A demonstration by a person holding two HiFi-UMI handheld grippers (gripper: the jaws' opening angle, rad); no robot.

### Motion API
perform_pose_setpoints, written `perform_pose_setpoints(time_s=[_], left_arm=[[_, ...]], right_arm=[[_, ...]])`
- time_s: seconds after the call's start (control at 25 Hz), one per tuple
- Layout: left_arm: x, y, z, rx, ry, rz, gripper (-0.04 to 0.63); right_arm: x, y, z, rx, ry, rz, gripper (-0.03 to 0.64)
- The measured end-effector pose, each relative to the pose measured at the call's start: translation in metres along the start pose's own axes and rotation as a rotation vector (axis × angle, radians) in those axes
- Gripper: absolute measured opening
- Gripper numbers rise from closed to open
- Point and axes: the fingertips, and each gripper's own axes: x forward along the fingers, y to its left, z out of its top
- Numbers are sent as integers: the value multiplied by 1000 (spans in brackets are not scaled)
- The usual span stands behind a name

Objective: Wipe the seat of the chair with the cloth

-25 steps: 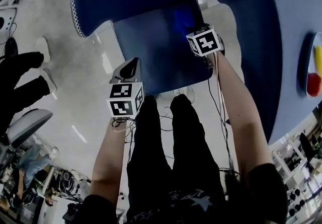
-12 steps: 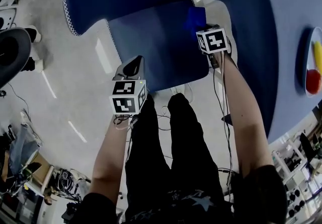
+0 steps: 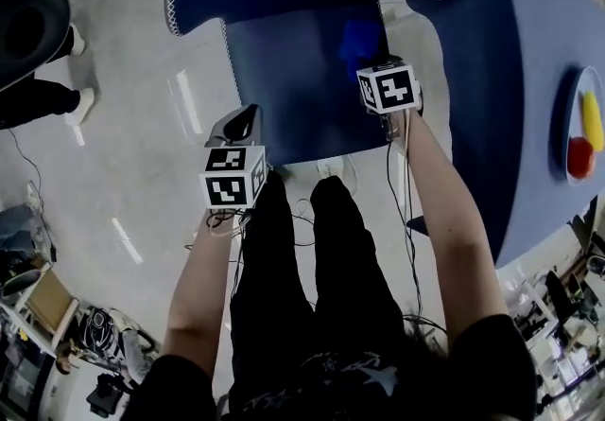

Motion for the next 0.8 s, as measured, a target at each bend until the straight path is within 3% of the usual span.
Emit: perform_pose_setpoints(time_s=[0.32, 0.56, 0.8], left_arm=[[-21, 30, -21, -29, 5, 28, 20], [-38, 61, -31, -47, 28, 8, 20], [-35, 73, -39, -20, 58, -31, 20]], right_arm=[[8, 118, 24, -65, -40, 187, 55], [15, 212, 31, -103, -14, 307, 55], [22, 264, 20, -99, 3, 405, 55]])
